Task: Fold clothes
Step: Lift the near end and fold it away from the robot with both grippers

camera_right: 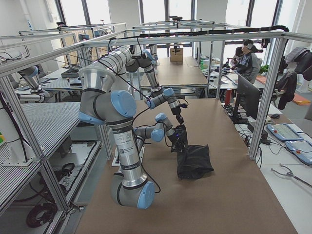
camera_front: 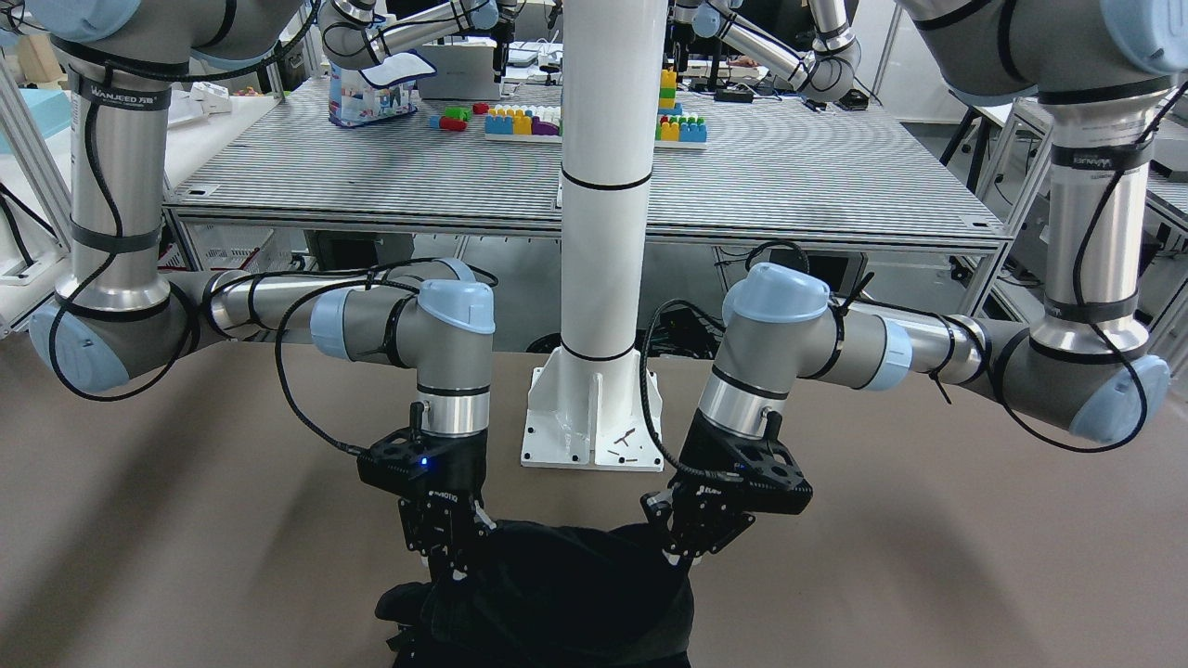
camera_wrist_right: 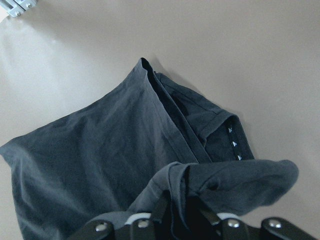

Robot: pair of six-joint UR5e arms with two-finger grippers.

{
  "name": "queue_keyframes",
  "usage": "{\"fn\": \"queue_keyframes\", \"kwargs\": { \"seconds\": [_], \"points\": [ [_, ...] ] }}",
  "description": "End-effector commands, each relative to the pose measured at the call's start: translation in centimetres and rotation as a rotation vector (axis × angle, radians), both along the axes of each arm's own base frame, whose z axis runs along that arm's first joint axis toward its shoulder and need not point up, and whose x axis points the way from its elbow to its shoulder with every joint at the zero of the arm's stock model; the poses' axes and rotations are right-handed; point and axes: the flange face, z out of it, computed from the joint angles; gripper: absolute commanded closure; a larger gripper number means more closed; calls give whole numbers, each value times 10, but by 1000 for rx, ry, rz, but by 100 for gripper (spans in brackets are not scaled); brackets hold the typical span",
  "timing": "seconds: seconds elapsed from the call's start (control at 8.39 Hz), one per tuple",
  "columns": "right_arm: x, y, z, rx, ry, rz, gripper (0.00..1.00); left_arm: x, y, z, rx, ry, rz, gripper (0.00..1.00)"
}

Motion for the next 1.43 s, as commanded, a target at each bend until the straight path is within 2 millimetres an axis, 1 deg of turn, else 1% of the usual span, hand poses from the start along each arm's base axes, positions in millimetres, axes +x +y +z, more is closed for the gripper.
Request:
{"fn": "queue_keyframes", "kwargs": {
  "seconds": [0.0, 0.12, 0.24, 0.36, 0.48, 0.6, 0.72, 0.83, 0.95, 1.07, 1.19, 1.31],
  "points": [
    [-43, -70, 29, 24, 51, 17, 100, 28, -60, 15, -2, -102, -21, 100],
    [-59, -96, 35, 13, 61, 33, 100, 41, -76, 19, -17, -128, -30, 100],
    [-75, -116, 45, 12, 76, 39, 100, 64, -93, 29, -35, -163, -29, 100],
    [-88, -133, 65, 34, 109, 19, 100, 87, -115, 48, -47, -183, -38, 100],
    [-95, -154, 95, 50, 152, 6, 68, 100, -140, 73, -3, -187, -30, 100],
    [-89, -169, 108, 59, 181, 4, 17, 114, -158, 101, 92, -210, 13, 16],
    [-81, -175, 101, 73, 176, 9, 7, 107, -162, 103, 135, -158, -1, 0],
    [-66, -178, 61, 90, 101, 16, 6, 83, -163, 89, 153, -125, -19, 0],
    [-57, -167, 37, 87, 19, -32, 6, 71, -157, 95, 149, -109, -2, 0],
    [-50, -159, 28, 68, -33, -9, 6, 55, -152, 102, 143, -91, 18, 0],
    [-53, -154, 31, 24, -70, 23, 7, 47, -149, 107, 142, -87, 22, 0],
    [-61, -141, 44, -12, -82, 27, 7, 45, -148, 108, 143, -86, 20, 0]
  ]
}}
